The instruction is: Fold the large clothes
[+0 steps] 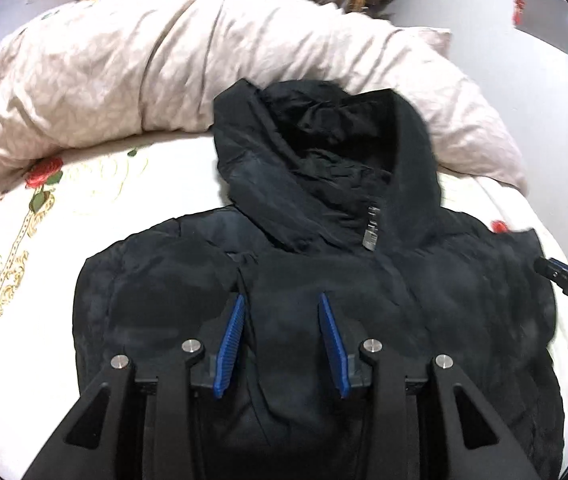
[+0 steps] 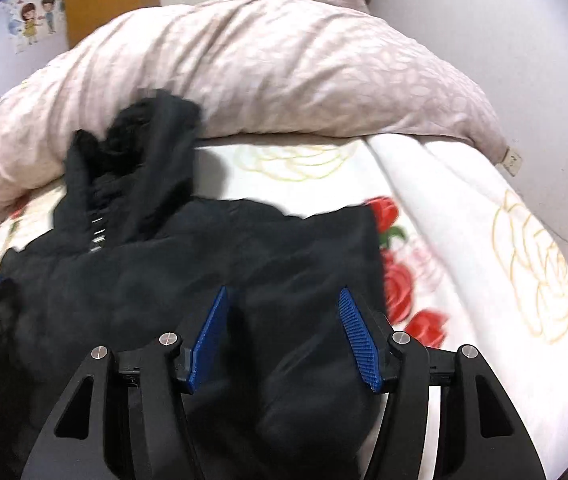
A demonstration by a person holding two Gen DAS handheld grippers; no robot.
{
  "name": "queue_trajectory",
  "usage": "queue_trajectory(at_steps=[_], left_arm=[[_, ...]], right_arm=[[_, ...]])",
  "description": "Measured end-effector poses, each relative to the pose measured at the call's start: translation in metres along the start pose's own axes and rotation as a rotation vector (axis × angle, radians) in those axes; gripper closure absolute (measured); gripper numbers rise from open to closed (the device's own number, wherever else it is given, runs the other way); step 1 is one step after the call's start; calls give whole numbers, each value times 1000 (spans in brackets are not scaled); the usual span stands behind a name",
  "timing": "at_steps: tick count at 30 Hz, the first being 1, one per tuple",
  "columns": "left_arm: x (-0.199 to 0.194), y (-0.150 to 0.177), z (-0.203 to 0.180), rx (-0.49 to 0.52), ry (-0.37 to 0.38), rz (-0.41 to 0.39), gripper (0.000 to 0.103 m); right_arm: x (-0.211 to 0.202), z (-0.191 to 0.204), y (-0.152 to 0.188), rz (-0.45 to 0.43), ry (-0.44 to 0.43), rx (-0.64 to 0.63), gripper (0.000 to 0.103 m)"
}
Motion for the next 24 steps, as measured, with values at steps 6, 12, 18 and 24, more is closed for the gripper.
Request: queue_trajectory(at_steps=[6, 12, 18, 24], left_arm=[[34, 22, 3, 38, -28, 16, 59], [38, 25, 2, 23, -26, 10, 59], [-12, 10, -1, -7, 14, -25, 60], [-4, 36, 14, 17, -26, 24, 59]], right_arm=[[34, 0, 19, 55, 26, -32, 48], [38, 2, 27, 50, 42, -36, 48], [-18, 9, 18, -19, 49, -35, 48], [-14, 23, 48, 41, 5, -22, 48]])
Point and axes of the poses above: each gripper's, at about its wrist camera, not at the fingertips, and x roughly the way its jaws point, z to its left, y to its underside, the point moved 7 cm from there along x, roughly the way its jaws point, and after that the axes turned 14 degrees about -x, right-handed, at the moved point
